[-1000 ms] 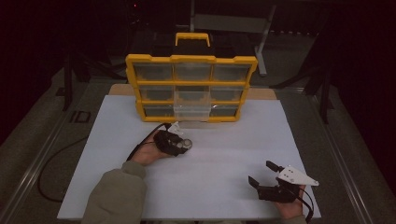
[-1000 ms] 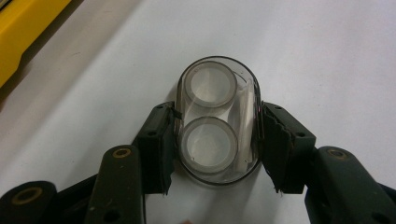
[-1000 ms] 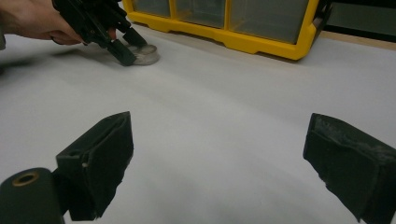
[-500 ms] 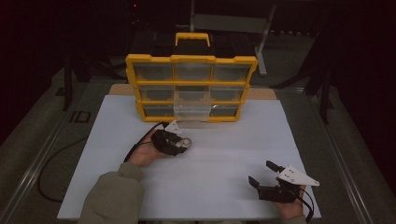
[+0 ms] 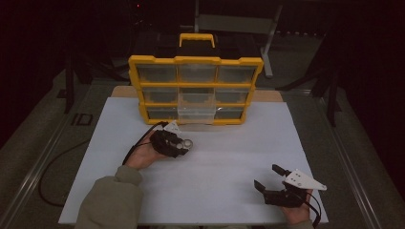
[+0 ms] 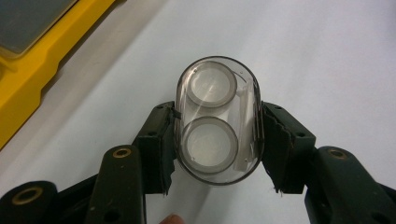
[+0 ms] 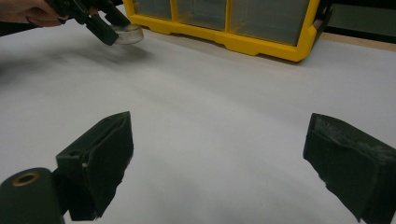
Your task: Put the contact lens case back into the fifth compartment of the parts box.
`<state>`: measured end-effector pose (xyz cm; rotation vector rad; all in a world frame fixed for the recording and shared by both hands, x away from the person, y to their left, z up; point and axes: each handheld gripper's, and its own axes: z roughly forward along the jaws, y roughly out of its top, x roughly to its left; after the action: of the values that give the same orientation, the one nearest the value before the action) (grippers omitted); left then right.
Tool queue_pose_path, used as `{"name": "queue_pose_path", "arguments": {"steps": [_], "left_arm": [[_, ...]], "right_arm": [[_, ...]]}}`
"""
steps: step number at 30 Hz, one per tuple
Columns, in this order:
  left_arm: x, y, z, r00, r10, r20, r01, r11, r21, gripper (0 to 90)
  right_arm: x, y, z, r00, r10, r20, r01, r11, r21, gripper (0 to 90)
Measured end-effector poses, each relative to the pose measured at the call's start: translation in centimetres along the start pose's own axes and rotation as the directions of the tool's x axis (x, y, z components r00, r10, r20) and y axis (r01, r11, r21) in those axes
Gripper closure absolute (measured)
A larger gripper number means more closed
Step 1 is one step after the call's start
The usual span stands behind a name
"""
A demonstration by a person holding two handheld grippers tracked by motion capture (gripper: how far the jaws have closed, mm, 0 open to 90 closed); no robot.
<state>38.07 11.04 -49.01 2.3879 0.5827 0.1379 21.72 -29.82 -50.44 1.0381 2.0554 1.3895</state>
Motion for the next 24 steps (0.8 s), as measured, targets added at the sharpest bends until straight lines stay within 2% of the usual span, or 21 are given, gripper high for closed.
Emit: {"name": "queue_pose_path", "arguments": {"steps": [6, 17, 24], "left_arm": [[-0.2, 0.1, -0.5, 1.0, -0.007, 0.006, 0.007, 0.9999, 0.007, 49.5], [-0.7, 0.4, -1.6, 0.9999, 0.009, 0.008, -0.009, 1.0, -0.003, 49.5], [-0.9, 0.7, -2.3, 0.9998, 0.019, -0.008, -0.019, 0.9998, -0.011, 49.5]], "right_arm": [[0.0, 0.0, 0.0, 1.0, 0.001, 0.001, -0.001, 1.0, 0.001, 8.5], [0.0, 0.0, 0.0, 1.0, 0.002, -0.001, -0.002, 1.0, 0.0, 8.5], [0.0, 0.0, 0.0, 1.0, 0.002, -0.001, -0.002, 1.0, 0.0, 8.5]]}}
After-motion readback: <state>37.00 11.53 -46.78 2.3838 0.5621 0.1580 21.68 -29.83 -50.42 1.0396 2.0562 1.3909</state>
